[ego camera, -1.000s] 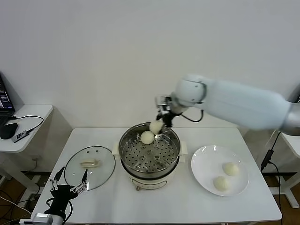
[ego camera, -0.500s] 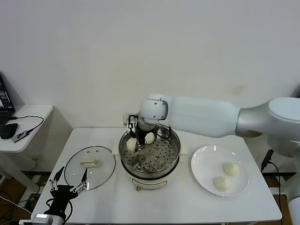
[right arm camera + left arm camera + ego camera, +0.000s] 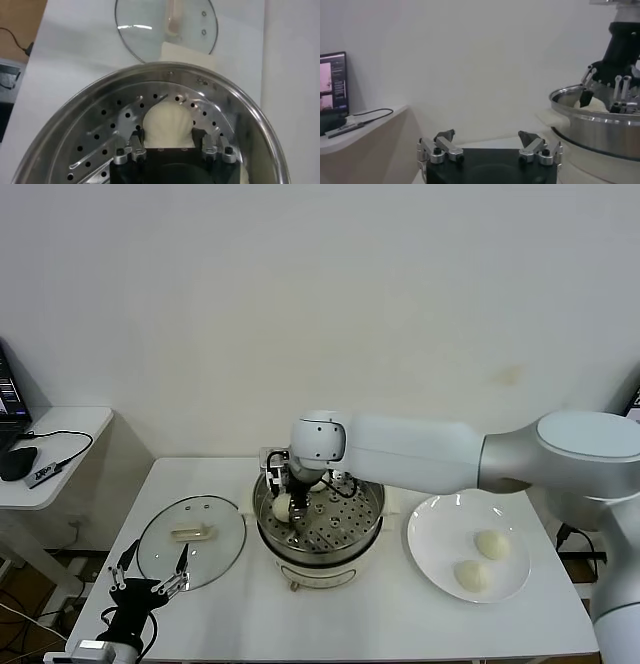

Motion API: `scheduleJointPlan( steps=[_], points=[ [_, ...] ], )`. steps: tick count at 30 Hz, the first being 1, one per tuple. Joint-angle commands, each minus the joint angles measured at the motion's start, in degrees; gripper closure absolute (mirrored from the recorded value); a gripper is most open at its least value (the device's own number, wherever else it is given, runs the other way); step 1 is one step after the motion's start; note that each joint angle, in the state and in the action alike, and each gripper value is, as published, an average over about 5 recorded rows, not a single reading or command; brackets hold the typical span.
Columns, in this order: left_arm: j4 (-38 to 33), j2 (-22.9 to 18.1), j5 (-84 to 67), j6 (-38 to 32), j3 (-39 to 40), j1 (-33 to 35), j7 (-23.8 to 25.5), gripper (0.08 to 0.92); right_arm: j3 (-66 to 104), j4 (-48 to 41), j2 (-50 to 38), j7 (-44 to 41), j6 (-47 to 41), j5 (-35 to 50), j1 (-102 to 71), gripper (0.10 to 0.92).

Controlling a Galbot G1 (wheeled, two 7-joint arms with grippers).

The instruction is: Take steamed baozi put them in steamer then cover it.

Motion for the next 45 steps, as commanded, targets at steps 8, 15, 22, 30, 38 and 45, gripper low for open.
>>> scheduleJointPlan(
  steps=[8, 15, 22, 30, 38, 45],
  points=[
    [0.0, 0.2, 0.0, 0.0, 0.1, -0.1, 0.0, 0.177, -0.5, 5.2, -4.5, -9.1, 1.7, -1.3, 8.4, 0.215],
    [-0.7, 0.5, 0.0, 0.1, 0.2, -0.1, 0.0, 0.177, -2.7, 14.7, -17.1, -18.3, 8.4, -4.2, 18.5, 0.203],
    [-1.4, 0.8, 0.1, 0.1, 0.9, 0.2, 0.1, 0.177, -3.9, 22.5, -33.8, -22.9, 13.8, -11.4, 20.5, 0.203],
    [-2.2, 1.0, 1.0, 0.1, 2.2, 1.1, 0.2, 0.177, 1.8, 24.4, -51.5, -27.0, 20.4, -22.8, 10.9, 0.203],
    [-1.6, 1.4, 1.5, 0.0, 2.5, 1.5, 0.2, 0.177, 20.6, 24.4, -60.5, -28.2, 24.3, -33.0, -15.5, 0.203],
    [-1.9, 1.0, 2.1, 0.1, 2.4, 1.8, 0.2, 0.177, 25.4, 22.5, -61.8, -27.0, 25.5, -38.6, -28.4, 0.203]
  ],
)
